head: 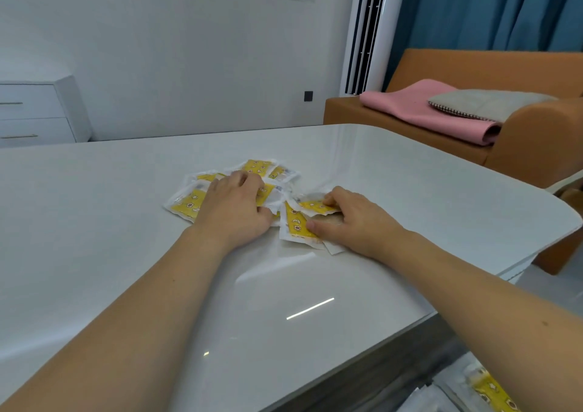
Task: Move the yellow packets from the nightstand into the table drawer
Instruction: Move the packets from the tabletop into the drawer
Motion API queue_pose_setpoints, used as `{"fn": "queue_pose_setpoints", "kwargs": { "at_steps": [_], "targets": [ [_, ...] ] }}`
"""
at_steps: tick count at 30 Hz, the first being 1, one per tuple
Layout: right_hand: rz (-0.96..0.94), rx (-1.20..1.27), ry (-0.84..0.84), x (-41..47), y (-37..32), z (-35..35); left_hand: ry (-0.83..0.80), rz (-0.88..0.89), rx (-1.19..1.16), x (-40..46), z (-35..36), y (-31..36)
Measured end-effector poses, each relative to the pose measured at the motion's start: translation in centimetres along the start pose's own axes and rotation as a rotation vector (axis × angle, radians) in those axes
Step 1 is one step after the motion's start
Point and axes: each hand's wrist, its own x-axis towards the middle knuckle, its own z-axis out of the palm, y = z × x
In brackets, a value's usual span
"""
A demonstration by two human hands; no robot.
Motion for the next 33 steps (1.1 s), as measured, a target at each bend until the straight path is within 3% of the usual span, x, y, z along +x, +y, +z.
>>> {"fn": "queue_pose_setpoints", "kwargs": {
  "at_steps": [5, 10, 16, 24, 33],
  "targets": [
    [0.091, -0.294, 0.147, -1.0, -0.4, 0.2, 0.022, 0.028, 0.103, -0.6, -0.5, 1.2],
    [0.082, -0.098, -0.099, -3.4, 0.7, -0.5, 0.056, 0.032, 0.107, -0.6, -0.7, 1.1],
    [0.031, -0.173, -0.254, -7.0, 1.1, -1.4, -0.033, 0.055, 0.095, -1.7, -0.9, 1.4],
    [0.009, -0.163, -0.251, -9.9, 0.8, -1.8, -0.137, 0.093, 0.136, -5.1, -2.9, 2.9],
    [-0.093, -0.167, -0.189, -13.5, -0.8, -2.1, -0.176, 0.014, 0.107, -10.0, -5.0, 4.9]
  ]
}}
